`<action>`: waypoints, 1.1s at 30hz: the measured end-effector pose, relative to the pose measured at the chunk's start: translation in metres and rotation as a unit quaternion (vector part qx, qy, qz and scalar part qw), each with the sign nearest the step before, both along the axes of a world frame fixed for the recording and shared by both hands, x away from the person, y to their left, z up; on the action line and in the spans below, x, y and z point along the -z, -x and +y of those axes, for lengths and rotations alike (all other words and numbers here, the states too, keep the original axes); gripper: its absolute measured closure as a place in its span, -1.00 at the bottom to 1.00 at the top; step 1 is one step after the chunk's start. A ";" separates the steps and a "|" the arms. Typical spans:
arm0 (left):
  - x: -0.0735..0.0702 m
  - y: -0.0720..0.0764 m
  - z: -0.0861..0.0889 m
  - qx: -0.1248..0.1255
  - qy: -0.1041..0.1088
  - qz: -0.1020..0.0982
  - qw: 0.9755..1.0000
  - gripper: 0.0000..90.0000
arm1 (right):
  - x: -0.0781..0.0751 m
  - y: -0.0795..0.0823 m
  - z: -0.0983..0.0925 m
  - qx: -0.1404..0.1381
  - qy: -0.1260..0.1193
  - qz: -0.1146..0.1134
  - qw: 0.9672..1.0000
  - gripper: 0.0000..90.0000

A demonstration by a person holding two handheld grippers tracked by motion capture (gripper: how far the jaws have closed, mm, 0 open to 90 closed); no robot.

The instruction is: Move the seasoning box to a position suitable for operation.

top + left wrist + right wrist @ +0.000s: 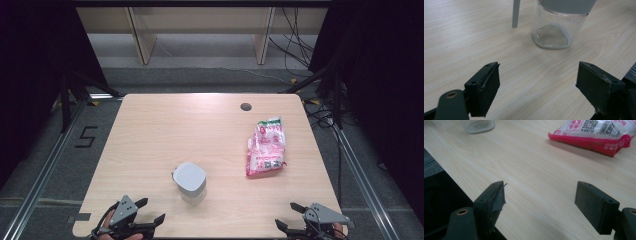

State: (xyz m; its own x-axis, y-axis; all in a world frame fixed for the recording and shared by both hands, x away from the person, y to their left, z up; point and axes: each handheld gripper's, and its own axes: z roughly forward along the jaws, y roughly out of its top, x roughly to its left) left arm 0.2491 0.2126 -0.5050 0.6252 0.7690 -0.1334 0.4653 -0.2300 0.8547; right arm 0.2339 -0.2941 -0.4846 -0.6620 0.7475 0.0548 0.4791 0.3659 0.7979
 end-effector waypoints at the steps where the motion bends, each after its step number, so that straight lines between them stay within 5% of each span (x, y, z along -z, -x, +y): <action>1: -0.001 0.001 0.001 -0.002 -0.008 0.007 1.000 -0.60 | -0.001 0.000 0.000 0.000 0.004 0.000 1.000 -0.45; 7: 0.001 -0.001 0.002 -0.008 0.001 0.003 1.000 -0.59 | 0.000 0.000 0.000 -0.004 0.001 -0.005 1.000 -0.45; 9: 0.000 -0.003 0.005 0.003 -0.014 -0.005 1.000 -0.59 | 0.000 0.000 0.000 -0.003 0.000 -0.001 1.000 -0.45; 11: 0.000 -0.002 0.003 -0.010 0.001 0.001 1.000 -0.59 | 0.000 0.000 0.000 -0.004 0.002 -0.003 1.000 -0.45; 12: 0.000 -0.004 0.005 -0.001 -0.011 -0.005 1.000 -0.58 | 0.000 0.000 0.000 -0.003 0.004 -0.004 1.000 -0.45; 18: -0.002 -0.004 0.006 -0.018 -0.008 0.002 1.000 -0.56 | 0.000 0.000 0.000 0.001 0.005 -0.004 1.000 -0.45; 21: -0.004 -0.010 0.007 -0.021 0.002 -0.007 1.000 -0.46 | 0.000 -0.001 0.000 -0.004 0.001 -0.005 1.000 -0.45; 22: -0.006 -0.013 0.010 -0.013 -0.020 -0.016 1.000 -0.44 | 0.000 0.000 0.001 -0.005 -0.003 -0.001 1.000 -0.45; 25: -0.006 -0.016 0.007 -0.027 -0.012 -0.011 1.000 -0.40 | 0.000 -0.001 0.000 -0.006 0.002 -0.003 1.000 -0.45; 31: -0.012 -0.036 0.001 -0.022 -0.008 -0.032 0.999 -0.29 | -0.001 0.002 0.002 0.006 0.000 0.003 1.000 -0.45; 33: -0.014 -0.045 -0.002 -0.017 -0.022 -0.048 0.998 -0.28 | -0.001 0.000 0.002 -0.002 0.003 -0.007 1.000 -0.45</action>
